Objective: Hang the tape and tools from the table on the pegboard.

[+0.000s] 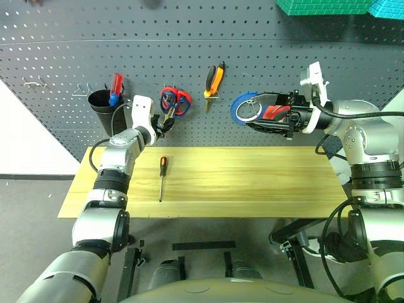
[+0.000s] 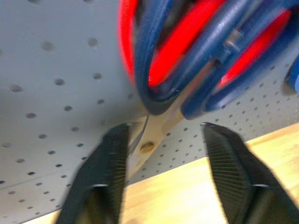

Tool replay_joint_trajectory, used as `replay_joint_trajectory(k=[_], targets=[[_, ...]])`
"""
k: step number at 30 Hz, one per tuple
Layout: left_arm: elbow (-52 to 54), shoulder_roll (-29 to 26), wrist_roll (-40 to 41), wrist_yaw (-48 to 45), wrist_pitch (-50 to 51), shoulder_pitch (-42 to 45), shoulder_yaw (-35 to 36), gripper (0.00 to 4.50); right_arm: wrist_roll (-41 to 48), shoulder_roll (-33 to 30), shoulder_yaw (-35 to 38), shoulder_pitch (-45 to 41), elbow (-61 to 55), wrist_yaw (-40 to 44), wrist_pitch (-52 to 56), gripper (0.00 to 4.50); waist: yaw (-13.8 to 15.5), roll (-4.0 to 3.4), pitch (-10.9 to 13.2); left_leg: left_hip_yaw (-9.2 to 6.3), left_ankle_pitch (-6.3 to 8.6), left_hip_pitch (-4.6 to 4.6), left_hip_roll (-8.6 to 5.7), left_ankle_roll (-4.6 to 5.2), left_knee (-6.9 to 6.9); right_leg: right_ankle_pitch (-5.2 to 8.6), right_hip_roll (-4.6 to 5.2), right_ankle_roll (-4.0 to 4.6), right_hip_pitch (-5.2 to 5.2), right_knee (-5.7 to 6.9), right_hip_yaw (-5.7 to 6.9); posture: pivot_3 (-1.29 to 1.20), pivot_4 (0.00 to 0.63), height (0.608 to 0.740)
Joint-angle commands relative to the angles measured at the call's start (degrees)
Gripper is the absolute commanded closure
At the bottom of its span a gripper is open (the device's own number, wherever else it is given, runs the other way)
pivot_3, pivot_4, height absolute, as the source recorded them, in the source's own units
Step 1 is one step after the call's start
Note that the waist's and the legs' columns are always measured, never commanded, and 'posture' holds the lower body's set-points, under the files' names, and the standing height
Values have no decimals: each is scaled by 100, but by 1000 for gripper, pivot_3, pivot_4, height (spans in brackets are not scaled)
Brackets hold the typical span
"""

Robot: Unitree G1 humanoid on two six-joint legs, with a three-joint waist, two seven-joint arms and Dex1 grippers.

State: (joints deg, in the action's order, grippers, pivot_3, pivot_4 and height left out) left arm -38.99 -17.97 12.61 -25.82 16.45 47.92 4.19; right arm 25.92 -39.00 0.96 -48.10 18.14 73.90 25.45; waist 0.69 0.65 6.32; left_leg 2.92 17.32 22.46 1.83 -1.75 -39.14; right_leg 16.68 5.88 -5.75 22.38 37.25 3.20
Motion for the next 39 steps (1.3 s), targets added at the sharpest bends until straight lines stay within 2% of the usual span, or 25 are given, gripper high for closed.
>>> replay_joint_trajectory(k=[1,2,11,14,19,28,39], targets=[[727,-116,73,-96,117,-160,104,378,26,-61,127,-55,-160,30,-88,0,-1,-1,0,0,0,0,0,0,0,0,0,0,0,0,0,46,112,732],[997,-152,124,-115,257,-283,124,23,31,-69,129,-52,-161,42,-83,0,0,-1,1,0,0,0,0,0,0,0,0,0,0,0,0,46,114,732],[3530,-452,592,-91,1495,-1496,323,23,118,-94,142,-93,-122,160,102,0,2,-3,2,-4,1,0,3,1,0,0,1,0,-1,1,-2,62,106,732],[4438,-601,816,-237,1625,-2136,489,23,163,14,56,-37,-159,188,257,0,6,-2,2,-6,1,0,3,2,-1,0,1,0,-4,1,0,76,102,732],[5074,-612,857,164,2025,-2715,631,23,143,235,-109,102,-288,239,348,0,10,-3,3,-9,9,-3,5,14,2,0,2,1,0,-3,-11,99,101,732],[5111,-257,631,848,2125,-2917,511,23,14,298,-122,-75,165,408,94,0,175,-2,3,-9,21,-3,2,36,-2,0,1,1,-4,-2,-9,129,93,732],[4368,-389,406,616,1495,-2792,501,23,-104,249,-173,57,268,533,-92,0,166,-2,4,-1,19,-2,1,33,-1,1,1,1,-4,-5,-7,126,102,732]])
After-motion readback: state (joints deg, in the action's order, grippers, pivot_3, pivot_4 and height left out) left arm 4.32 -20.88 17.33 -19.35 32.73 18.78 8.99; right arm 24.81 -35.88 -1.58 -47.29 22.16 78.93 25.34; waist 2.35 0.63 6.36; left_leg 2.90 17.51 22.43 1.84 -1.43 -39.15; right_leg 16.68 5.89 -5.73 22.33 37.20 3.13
